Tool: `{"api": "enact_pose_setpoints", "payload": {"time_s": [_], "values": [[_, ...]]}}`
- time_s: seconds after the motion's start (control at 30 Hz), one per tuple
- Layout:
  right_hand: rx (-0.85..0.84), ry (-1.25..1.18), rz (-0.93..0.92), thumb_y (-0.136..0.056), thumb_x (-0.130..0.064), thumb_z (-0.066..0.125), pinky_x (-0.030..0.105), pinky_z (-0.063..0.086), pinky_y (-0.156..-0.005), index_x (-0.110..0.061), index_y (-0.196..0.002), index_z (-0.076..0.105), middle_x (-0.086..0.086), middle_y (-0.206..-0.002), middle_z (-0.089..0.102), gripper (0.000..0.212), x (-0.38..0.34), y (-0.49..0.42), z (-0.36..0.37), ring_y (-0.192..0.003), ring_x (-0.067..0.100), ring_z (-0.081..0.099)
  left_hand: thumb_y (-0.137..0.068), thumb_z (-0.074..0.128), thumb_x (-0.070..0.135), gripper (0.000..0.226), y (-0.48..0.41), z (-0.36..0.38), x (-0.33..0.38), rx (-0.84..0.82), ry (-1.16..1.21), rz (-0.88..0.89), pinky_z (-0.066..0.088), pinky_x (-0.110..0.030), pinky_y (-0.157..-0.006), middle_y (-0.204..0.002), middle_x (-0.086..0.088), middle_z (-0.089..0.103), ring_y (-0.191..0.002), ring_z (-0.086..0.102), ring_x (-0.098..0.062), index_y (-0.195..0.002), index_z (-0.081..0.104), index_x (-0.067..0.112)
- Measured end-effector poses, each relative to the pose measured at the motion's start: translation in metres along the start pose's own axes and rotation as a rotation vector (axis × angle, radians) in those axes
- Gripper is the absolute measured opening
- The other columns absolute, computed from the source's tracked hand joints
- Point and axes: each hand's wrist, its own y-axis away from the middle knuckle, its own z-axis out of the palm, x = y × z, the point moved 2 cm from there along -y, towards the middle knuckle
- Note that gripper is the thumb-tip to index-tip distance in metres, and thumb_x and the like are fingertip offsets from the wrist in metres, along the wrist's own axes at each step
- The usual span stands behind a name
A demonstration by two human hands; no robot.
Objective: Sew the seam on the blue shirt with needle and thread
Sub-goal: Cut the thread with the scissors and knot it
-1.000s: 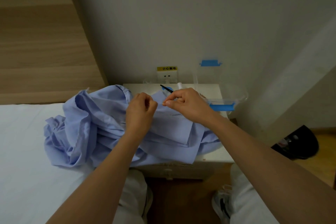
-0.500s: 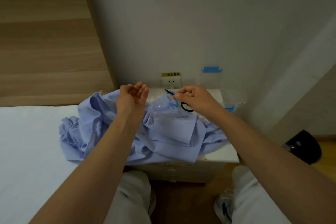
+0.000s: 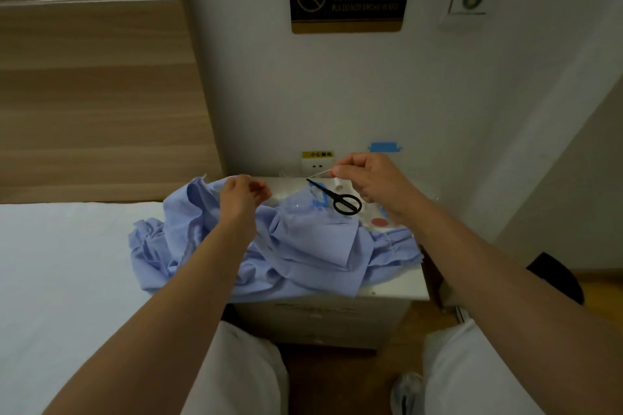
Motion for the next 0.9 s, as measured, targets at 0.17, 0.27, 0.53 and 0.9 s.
{"api": "enact_pose_setpoints", "payload": {"time_s": [0.17, 0.27, 0.53, 0.9], "values": [[-0.006, 0.028, -0.01, -0.095, -0.011, 0.057, 0.007, 0.032, -0.038, 0.005, -0.105, 0.067, -0.023, -0.039, 0.049, 0.021, -0.01, 0.006, 0.0, -0.038, -0.009, 0.048, -0.095, 0.036, 0.0, 0.029, -0.002, 0.005, -0.001, -0.083, -0.233, -0.035, 0.046, -0.026, -0.06, -0.059, -0.006, 0.051, -0.061, 0.047, -0.019, -0.068, 0.045, 0.007], [-0.006, 0.057, -0.013, -0.094, -0.012, 0.059, 0.007, 0.033, -0.038, 0.003, -0.102, 0.069, -0.023, -0.038, 0.049, 0.02, -0.016, 0.006, 0.0, -0.038, -0.01, 0.048, -0.095, 0.046, 0.007, 0.012, -0.003, 0.0, -0.001, -0.162, -0.595, 0.036, 0.047, -0.031, -0.076, -0.089, -0.008, 0.057, -0.085, 0.055, -0.025, -0.103, 0.055, 0.004], [0.047, 0.139, -0.021, -0.089, -0.016, 0.066, 0.01, 0.03, -0.041, -0.006, -0.084, 0.071, -0.015, -0.042, 0.048, 0.012, -0.017, 0.0, 0.0, -0.036, 0.0, 0.039, -0.1, 0.047, 0.012, 0.022, 0.052, 0.042, 0.028, -0.492, -0.48, 0.544, 0.048, -0.018, -0.087, -0.112, -0.007, 0.064, -0.1, 0.061, -0.016, -0.12, 0.057, 0.01], [0.067, 0.169, -0.002, -0.089, -0.016, 0.065, 0.009, 0.028, -0.039, -0.012, -0.081, 0.07, -0.013, -0.045, 0.044, 0.01, -0.01, 0.006, -0.004, -0.033, -0.001, 0.037, -0.101, 0.038, 0.01, 0.029, 0.042, 0.041, 0.015, -0.293, -0.433, 0.172, 0.02, -0.016, -0.036, -0.051, -0.003, 0.028, -0.038, 0.022, -0.01, -0.082, 0.059, 0.009]]}}
